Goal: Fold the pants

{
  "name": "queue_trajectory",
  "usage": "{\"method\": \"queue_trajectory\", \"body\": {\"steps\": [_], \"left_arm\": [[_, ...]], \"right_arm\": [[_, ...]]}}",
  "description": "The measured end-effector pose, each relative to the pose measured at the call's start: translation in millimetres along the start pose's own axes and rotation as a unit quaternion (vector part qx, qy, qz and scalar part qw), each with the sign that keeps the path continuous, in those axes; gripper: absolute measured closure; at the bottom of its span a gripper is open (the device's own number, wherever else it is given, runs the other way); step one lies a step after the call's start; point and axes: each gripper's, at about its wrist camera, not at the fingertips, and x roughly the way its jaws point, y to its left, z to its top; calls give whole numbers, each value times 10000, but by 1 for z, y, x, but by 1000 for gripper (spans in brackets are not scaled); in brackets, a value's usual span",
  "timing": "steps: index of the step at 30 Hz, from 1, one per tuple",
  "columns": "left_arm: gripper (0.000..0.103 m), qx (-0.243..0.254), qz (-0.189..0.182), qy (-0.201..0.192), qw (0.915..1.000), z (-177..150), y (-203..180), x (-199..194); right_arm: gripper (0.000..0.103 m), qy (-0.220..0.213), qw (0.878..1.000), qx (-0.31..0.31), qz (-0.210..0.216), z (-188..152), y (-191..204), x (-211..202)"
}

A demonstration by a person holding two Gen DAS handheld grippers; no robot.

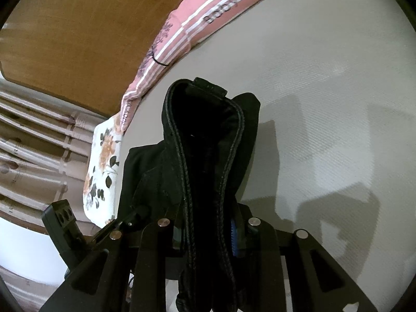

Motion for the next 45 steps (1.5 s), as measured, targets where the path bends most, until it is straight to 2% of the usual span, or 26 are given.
{"method": "queue_trajectory", "body": {"steps": [12, 21, 25, 28, 31, 32, 36, 42, 45], "left_arm": [[84, -118, 116, -160, 9997, 58, 43, 19], [84, -35, -21, -292, 9996, 112, 48, 55], [83, -61, -3, -339, 9994, 123, 51, 75], [82, -16, 191, -319, 9993, 122, 55, 91], [69, 95, 321, -350, 9988, 115, 60, 102], [65, 136, 326, -372, 9987, 112, 61, 104], [49, 90, 352, -438, 9984, 103, 67, 104], [46, 156, 401, -537, 9976, 77, 66, 88], [45, 120, 549, -592, 9967, 58, 63, 76]], "right_arm": [[80, 92, 9997, -160, 130, 49, 35, 49], [80, -103, 9998, -168, 27, 100, 37, 64], [80, -206, 9996, -175, -33, 117, 31, 72], [80, -263, 9992, -272, -129, 124, 26, 80], [79, -289, 9978, -423, -411, 125, 20, 89], [76, -303, 9973, -466, -480, 125, 18, 91], [53, -413, 9914, -684, -1033, 118, 12, 95], [46, -573, 9844, -955, -1365, 96, 10, 80], [41, -689, 9784, -1146, -1575, 77, 10, 67]]}}
